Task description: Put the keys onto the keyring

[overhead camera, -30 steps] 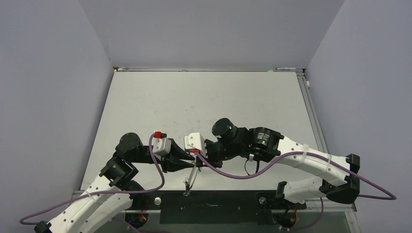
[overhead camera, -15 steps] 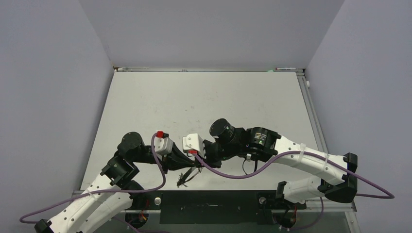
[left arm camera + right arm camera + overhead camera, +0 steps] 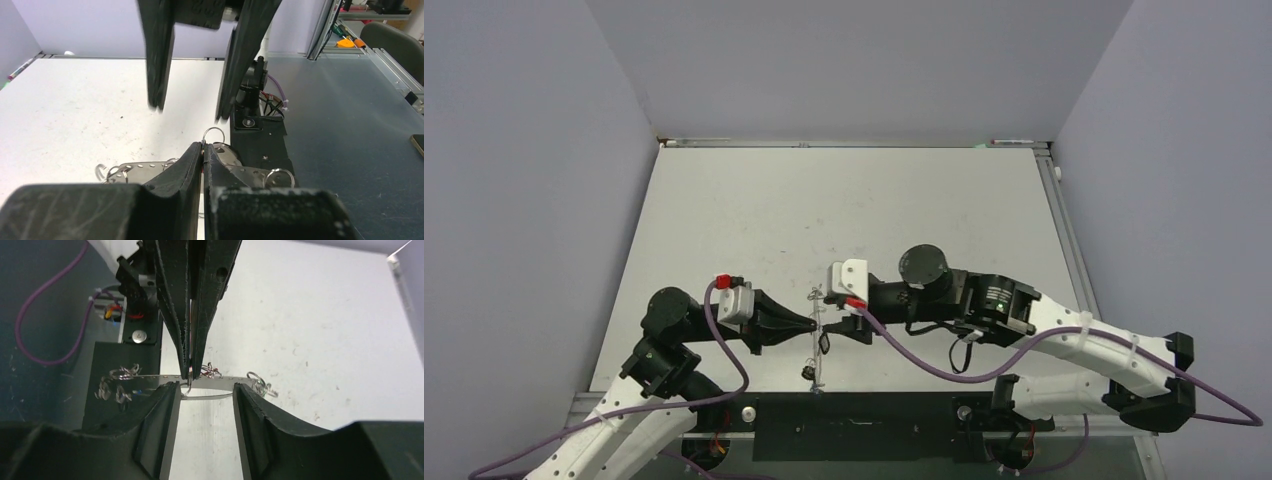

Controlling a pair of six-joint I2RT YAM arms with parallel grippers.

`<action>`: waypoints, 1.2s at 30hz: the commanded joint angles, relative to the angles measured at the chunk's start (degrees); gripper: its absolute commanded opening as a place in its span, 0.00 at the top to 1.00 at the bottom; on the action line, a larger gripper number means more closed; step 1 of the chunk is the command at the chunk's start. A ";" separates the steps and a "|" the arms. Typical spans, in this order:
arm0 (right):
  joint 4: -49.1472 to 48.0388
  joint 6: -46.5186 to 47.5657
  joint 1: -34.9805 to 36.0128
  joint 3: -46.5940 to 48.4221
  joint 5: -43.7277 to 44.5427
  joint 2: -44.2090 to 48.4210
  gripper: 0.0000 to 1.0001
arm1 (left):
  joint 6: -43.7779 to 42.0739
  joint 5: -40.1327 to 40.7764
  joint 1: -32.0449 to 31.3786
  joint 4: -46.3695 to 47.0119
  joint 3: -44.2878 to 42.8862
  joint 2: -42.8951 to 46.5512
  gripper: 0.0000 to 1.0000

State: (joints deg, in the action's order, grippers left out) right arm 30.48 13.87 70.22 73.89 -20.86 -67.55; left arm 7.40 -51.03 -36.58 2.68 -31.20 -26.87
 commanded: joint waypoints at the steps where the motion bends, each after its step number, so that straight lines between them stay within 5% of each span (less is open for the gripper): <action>1: -12.92 -2.34 0.29 -4.58 1.41 9.00 0.56 | 3.54 -0.56 1.21 8.57 0.70 0.78 1.00; 16: -28.97 -13.74 -0.85 -16.31 -0.47 10.80 0.63 | 5.43 0.37 2.83 12.18 2.46 3.51 1.00; 26: -30.01 -16.36 -1.27 -17.03 -1.49 9.09 0.81 | 5.26 0.40 2.92 11.65 2.50 4.09 1.00; 36: -29.45 -16.98 -1.49 -16.61 -2.78 7.57 0.79 | 5.17 0.89 2.92 11.64 2.57 4.94 1.00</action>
State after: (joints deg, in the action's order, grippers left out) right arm 3.49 -2.31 69.01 57.04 -22.24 -59.40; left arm 11.92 -51.16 -34.02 10.52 -28.21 -22.50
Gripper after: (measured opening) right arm 0.198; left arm 0.007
